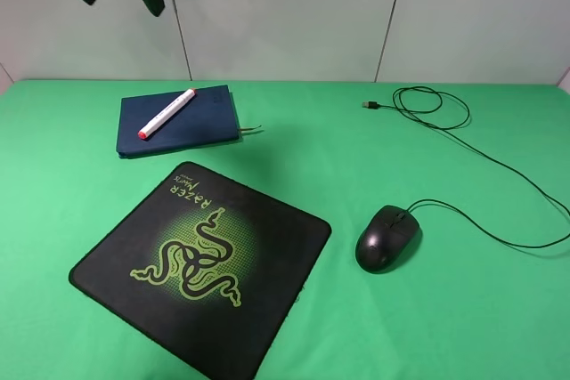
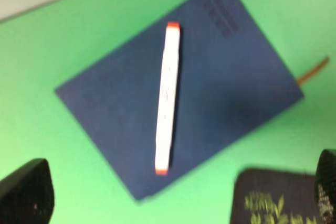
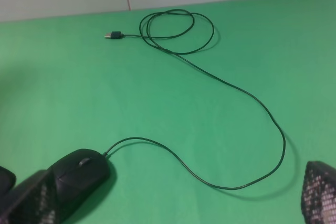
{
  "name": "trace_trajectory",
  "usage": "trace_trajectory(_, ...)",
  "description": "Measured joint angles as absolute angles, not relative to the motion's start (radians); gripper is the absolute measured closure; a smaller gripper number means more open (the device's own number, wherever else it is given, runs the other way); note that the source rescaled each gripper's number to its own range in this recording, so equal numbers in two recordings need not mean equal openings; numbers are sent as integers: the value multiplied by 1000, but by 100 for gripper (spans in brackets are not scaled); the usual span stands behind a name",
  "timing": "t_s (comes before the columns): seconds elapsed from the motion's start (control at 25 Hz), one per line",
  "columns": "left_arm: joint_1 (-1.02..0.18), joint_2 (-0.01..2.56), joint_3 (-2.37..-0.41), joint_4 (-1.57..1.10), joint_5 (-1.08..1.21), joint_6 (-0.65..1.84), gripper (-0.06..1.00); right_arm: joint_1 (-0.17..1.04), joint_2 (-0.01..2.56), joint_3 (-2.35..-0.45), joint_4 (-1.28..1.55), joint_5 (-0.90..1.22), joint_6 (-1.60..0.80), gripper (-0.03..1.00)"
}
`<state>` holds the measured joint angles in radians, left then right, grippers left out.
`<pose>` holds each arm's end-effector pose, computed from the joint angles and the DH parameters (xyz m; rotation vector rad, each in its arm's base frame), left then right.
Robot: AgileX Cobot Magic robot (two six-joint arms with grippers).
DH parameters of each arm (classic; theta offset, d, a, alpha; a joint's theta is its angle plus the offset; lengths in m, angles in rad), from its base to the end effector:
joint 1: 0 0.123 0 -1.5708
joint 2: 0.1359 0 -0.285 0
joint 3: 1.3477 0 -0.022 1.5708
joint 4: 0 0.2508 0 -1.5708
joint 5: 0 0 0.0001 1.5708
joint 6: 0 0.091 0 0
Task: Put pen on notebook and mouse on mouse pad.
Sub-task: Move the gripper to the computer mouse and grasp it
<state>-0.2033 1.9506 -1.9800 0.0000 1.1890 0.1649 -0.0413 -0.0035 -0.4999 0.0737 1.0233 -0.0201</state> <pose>0.4216 -0.0869 0.3420 0.4839 2.5986 -0.0129 -0.0037 0.0059 0.2805 0.0193 2.0016 0.0482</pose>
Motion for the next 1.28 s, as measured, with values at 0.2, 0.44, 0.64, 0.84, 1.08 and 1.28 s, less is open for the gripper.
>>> trace_trajectory(0.2,-203,1741,-1797,0,1189,208,-6,-41,-3,-500,74,1023,-20,-3)
trace_trajectory(0.44,-203,1494,-1593,-8,1189,213,-6,-41,-3,-500,74,1023,-20,-3)
trace_trajectory(0.64,-203,1299,-1399,-8,1188,215,-6,-41,-3,-500,74,1023,-20,-3)
trace_trajectory(0.84,-203,1099,-1196,-9,1188,215,-6,-41,-3,-500,74,1023,-20,-3)
trace_trajectory(1.08,-203,847,-994,-9,1189,215,-6,-41,-3,-500,74,1023,-20,-3)
trace_trajectory(1.28,-203,635,-846,-9,1189,215,-6,-41,-3,-500,74,1023,-20,-3)
